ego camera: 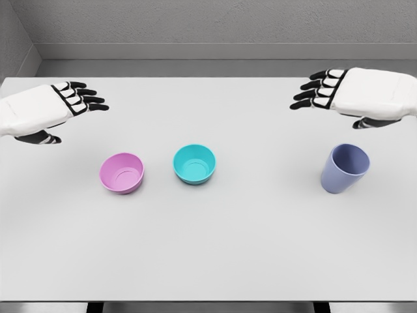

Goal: Stacking bowl and cup with both arms

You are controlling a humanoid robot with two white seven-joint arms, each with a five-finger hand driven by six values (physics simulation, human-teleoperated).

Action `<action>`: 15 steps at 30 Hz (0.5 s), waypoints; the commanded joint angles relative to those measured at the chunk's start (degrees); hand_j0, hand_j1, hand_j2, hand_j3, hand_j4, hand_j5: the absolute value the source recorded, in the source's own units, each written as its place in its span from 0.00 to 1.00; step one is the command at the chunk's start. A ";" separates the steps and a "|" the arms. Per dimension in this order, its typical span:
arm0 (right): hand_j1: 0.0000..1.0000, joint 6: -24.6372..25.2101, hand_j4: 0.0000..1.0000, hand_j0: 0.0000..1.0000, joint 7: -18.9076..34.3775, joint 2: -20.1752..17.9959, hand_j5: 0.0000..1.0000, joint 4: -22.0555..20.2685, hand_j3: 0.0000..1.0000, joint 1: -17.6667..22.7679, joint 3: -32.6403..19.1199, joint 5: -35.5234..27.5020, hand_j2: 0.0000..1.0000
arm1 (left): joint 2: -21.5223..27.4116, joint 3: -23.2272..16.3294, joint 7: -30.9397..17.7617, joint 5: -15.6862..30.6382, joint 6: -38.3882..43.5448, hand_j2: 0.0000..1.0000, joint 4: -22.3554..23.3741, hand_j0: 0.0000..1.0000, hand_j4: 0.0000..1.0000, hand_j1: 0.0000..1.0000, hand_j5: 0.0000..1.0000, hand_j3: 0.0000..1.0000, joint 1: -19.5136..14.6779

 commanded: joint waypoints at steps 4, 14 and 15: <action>1.00 0.15 1.00 1.00 -0.03 0.14 1.00 0.61 1.00 -1.14 0.54 -0.08 1.00 | 0.26 0.41 -1.03 0.34 0.08 1.00 -0.22 1.00 1.00 1.00 1.00 1.00 -0.26; 1.00 0.15 1.00 1.00 -0.03 -7.25 1.00 3.42 1.00 -0.79 -0.51 -0.69 1.00 | -1.84 -9.26 -11.13 0.08 0.08 1.00 -0.84 1.00 1.00 1.00 1.00 1.00 -4.66; 1.00 0.15 1.00 1.00 -0.03 -7.25 1.00 3.34 1.00 -0.09 -0.43 -0.69 1.00 | -2.81 -9.26 -14.74 0.08 0.08 1.00 -1.10 1.00 1.00 1.00 1.00 1.00 -5.10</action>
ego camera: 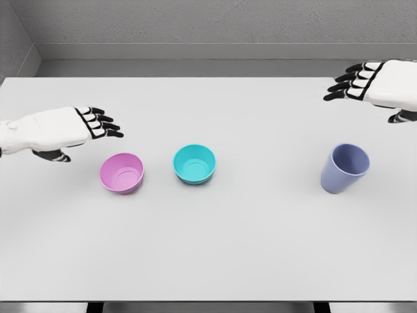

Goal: Stacking bowl and cup with both arms

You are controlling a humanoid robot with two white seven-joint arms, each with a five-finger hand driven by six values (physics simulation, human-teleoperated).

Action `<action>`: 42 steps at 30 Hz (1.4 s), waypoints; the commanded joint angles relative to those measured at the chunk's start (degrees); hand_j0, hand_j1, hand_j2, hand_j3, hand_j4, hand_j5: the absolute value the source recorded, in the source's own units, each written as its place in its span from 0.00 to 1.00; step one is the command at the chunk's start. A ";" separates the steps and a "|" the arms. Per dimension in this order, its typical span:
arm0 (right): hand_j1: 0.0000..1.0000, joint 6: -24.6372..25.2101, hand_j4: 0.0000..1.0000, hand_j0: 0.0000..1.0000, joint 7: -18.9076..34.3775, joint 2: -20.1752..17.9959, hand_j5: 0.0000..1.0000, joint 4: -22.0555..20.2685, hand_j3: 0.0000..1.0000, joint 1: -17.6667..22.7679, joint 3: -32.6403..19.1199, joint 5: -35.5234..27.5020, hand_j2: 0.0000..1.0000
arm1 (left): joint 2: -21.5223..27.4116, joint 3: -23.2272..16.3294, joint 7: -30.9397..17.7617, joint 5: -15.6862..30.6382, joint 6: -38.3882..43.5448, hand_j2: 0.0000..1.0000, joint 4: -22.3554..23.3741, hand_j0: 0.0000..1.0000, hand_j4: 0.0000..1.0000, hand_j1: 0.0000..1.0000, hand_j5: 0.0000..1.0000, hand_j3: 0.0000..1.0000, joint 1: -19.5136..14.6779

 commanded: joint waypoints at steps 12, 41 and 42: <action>1.00 0.17 1.00 1.00 -0.03 -1.05 1.00 0.04 1.00 0.70 2.38 -0.30 1.00 | -4.08 -1.39 -4.58 0.59 0.10 1.00 -0.62 1.00 1.00 1.00 1.00 1.00 0.00; 1.00 0.17 1.00 1.00 -0.03 -0.61 1.00 -0.14 1.00 4.75 6.16 1.54 1.00 | -6.19 -4.91 -4.93 0.15 0.10 1.00 -0.54 1.00 1.00 1.00 1.00 1.00 0.00; 1.00 0.17 1.00 1.00 -0.03 -0.61 1.00 -0.05 1.00 4.75 6.16 1.63 1.00 | -6.19 -4.91 -5.02 0.15 0.10 1.00 -0.54 1.00 1.00 1.00 1.00 1.00 0.00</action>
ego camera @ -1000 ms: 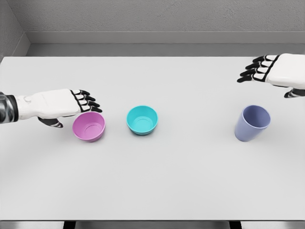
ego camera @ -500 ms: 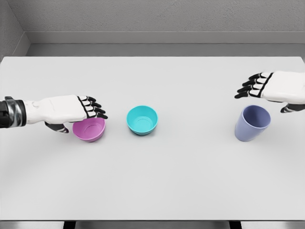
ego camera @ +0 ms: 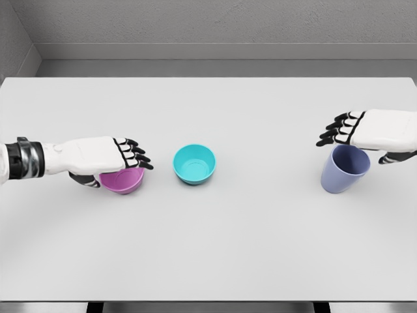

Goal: Stacking bowl and cup with both arms

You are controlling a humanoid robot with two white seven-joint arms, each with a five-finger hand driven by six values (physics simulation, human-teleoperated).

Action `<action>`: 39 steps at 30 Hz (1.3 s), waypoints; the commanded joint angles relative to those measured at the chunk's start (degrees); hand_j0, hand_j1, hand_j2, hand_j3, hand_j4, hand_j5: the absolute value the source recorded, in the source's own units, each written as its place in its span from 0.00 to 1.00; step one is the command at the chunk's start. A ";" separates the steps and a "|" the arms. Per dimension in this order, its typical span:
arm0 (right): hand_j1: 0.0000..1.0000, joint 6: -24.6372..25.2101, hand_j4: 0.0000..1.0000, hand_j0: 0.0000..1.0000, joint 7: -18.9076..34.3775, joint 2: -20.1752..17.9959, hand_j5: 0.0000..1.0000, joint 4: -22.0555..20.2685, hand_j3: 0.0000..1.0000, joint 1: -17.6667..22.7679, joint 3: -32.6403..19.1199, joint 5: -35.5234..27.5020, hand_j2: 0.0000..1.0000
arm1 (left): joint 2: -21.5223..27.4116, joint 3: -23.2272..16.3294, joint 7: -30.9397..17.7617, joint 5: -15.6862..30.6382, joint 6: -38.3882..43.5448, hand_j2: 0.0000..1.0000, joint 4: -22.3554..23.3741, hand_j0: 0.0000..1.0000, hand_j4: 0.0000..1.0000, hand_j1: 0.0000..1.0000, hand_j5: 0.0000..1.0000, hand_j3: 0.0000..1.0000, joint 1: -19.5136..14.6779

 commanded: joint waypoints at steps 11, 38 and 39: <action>1.00 0.14 1.00 1.00 -0.02 1.26 1.00 2.94 1.00 0.35 1.47 1.30 1.00 | -0.69 -1.50 -0.14 -0.08 0.13 1.00 0.26 1.00 1.00 1.00 1.00 1.00 -0.62; 1.00 0.14 1.00 1.00 -0.02 2.41 1.00 5.23 1.00 0.18 2.17 2.62 1.00 | -2.27 -1.59 -0.14 -0.08 0.13 1.00 3.42 1.00 1.00 1.00 1.00 1.00 -2.11; 1.00 0.14 1.00 1.00 -0.02 2.49 1.00 5.32 1.00 0.18 2.17 2.71 1.00 | -2.27 -1.59 -0.14 -0.08 0.13 1.00 3.34 1.00 1.00 1.00 1.00 1.00 -2.20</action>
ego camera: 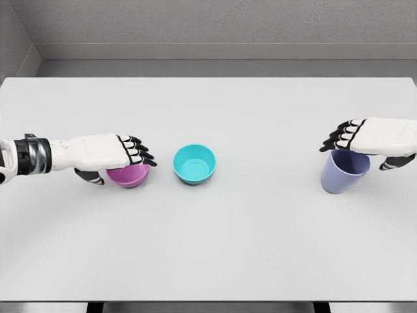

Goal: Stacking bowl and cup with both arms

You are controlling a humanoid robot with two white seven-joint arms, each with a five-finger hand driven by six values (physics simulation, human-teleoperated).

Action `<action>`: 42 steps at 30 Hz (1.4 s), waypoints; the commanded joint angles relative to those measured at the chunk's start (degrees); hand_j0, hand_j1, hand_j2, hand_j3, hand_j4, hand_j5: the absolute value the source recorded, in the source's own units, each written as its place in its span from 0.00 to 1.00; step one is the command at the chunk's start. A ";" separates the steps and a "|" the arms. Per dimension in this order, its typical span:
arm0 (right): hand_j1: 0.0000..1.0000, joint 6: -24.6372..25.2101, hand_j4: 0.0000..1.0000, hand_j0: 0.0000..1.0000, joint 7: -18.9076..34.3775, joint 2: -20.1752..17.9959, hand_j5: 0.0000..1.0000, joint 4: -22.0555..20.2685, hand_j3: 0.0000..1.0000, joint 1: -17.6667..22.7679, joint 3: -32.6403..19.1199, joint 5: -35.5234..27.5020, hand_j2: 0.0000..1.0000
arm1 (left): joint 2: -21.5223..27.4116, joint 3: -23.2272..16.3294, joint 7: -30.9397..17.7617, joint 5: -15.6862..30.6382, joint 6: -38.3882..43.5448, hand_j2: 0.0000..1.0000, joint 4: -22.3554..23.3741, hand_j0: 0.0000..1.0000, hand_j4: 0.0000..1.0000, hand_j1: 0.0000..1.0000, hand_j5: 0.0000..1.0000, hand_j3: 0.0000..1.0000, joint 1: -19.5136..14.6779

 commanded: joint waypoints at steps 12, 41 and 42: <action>1.00 0.14 1.00 1.00 -0.02 1.17 1.00 0.94 1.00 -0.18 0.53 0.02 1.00 | -1.70 -0.05 -3.41 0.28 0.13 1.00 0.89 1.00 1.00 1.00 1.00 1.00 -0.88; 1.00 0.14 1.00 1.00 -0.02 1.17 1.00 -1.69 1.00 -0.35 0.89 0.64 1.00 | -3.72 -0.67 -3.60 0.19 0.13 1.00 3.44 1.00 1.00 1.00 1.00 1.00 -2.02; 1.00 0.14 1.00 1.00 -0.02 1.17 1.00 -1.69 1.00 -0.26 0.89 0.64 1.00 | -3.81 -0.76 -3.60 0.19 0.13 1.00 3.44 1.00 1.00 1.00 1.00 1.00 -2.02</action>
